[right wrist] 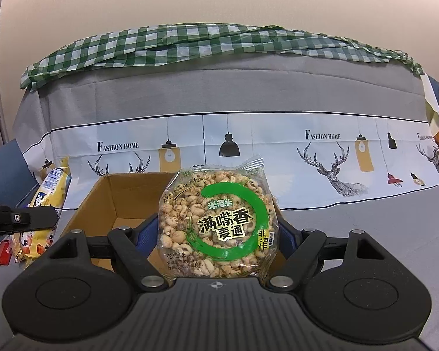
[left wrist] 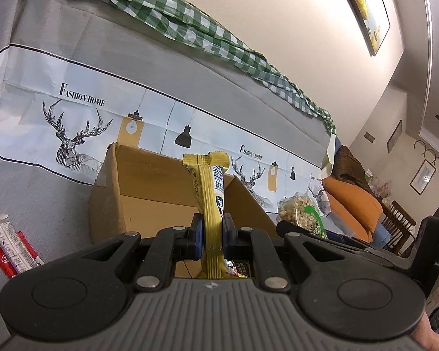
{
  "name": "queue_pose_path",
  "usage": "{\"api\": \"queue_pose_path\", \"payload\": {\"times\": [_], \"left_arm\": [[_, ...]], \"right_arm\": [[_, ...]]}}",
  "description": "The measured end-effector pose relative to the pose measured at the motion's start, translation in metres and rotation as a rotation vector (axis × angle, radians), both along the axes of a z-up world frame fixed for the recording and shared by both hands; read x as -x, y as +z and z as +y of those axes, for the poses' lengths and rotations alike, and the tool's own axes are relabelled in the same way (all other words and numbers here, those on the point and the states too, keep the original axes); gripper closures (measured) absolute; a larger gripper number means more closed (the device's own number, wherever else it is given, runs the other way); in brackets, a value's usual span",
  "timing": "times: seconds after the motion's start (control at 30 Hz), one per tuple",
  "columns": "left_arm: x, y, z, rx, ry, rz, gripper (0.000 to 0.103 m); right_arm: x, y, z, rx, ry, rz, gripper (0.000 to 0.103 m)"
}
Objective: Organize snacks
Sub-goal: 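Open both tools over the box to drop the wafer bar and grain bag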
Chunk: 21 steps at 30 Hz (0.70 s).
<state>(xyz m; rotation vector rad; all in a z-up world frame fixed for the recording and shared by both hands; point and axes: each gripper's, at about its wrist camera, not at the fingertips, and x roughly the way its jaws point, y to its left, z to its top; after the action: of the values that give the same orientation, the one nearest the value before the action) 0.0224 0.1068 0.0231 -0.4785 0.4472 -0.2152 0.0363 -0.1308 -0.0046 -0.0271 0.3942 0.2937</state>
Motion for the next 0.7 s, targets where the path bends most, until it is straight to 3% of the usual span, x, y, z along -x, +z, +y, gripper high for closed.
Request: {"api": "queue_pose_path", "payload": {"times": [0.7], "left_arm": [[-0.001, 0.0, -0.014, -0.026, -0.04, -0.015, 0.089]], "right_arm": [[0.0, 0.0, 0.002, 0.005, -0.017, -0.002, 0.022]]}}
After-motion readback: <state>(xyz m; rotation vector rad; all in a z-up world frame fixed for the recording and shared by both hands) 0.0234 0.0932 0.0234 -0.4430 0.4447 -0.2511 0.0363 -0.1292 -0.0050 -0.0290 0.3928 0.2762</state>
